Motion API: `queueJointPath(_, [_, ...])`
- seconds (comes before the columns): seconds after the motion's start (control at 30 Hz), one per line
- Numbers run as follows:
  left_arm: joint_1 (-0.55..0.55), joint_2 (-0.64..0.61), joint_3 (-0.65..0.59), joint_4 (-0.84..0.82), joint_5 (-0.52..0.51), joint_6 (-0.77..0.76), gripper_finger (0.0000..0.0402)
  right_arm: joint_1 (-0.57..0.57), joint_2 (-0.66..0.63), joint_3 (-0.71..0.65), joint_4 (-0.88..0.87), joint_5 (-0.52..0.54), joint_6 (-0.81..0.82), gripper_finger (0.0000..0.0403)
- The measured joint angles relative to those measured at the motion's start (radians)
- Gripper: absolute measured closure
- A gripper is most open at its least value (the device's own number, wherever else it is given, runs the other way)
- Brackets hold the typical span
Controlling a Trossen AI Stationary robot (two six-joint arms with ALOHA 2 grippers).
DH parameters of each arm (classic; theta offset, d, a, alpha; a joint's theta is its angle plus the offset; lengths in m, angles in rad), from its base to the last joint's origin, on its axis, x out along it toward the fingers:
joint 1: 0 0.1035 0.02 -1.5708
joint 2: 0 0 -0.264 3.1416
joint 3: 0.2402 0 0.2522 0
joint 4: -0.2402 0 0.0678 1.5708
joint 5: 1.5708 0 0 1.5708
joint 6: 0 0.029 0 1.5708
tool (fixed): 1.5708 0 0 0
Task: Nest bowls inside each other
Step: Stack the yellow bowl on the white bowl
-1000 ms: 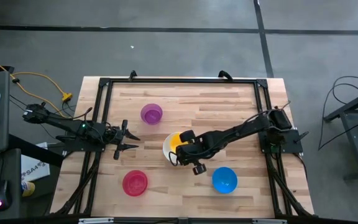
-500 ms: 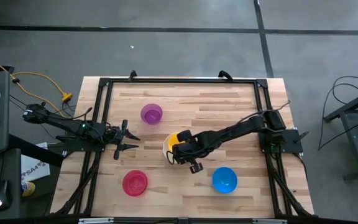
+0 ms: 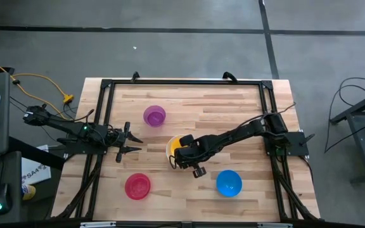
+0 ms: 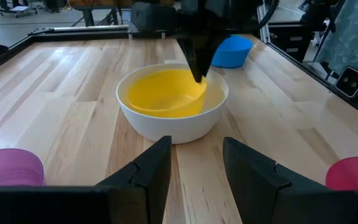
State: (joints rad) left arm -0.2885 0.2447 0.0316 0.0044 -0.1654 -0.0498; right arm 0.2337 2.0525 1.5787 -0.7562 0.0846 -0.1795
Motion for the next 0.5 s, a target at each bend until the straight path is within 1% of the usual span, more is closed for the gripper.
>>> queueJointPath(0.27, [0.000, 0.000, 0.000, 0.000, 0.000, 0.000, 0.0256, 0.000, 0.019, 0.001, 0.016, -0.014, 0.000, 0.0398])
queueJointPath(0.5, [0.000, 0.000, 0.000, 0.000, 0.000, 0.000, 0.0256, -0.001, 0.019, 0.000, 0.017, -0.017, 0.000, 0.0378])
